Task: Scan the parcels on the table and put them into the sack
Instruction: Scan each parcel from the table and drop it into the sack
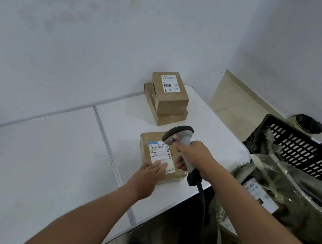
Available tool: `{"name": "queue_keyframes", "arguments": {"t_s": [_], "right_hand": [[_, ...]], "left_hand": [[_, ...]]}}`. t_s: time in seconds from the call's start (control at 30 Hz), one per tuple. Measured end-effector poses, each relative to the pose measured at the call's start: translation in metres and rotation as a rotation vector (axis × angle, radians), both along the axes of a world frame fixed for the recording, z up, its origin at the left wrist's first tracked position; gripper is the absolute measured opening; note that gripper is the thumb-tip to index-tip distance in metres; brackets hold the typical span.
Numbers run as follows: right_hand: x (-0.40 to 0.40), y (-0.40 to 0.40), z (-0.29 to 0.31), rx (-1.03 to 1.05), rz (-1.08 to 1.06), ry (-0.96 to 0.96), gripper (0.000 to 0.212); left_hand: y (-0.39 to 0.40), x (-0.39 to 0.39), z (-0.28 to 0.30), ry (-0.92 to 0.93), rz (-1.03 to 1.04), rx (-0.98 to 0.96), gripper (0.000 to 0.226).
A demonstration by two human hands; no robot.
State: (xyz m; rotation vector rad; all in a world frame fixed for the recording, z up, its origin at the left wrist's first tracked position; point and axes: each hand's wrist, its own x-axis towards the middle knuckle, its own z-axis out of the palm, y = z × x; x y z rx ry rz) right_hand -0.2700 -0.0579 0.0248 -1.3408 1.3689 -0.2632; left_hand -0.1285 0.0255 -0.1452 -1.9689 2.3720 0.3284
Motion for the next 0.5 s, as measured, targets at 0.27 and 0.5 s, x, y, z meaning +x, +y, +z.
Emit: {"name": "queue_keyframes", "arguments": {"t_s": [0.27,0.5], "right_hand": [[0.0018,-0.0029,0.0061,-0.094,0.091,0.109,0.035],[0.0027,-0.0062,0.0088,-0.143,0.154,0.147,0.038]], "left_hand": [[0.0014,-0.0010,-0.0001,0.032,0.014,-0.027,0.066],[0.0016,-0.0007,-0.0043,0.029,0.019,-0.040,0.067]]}}
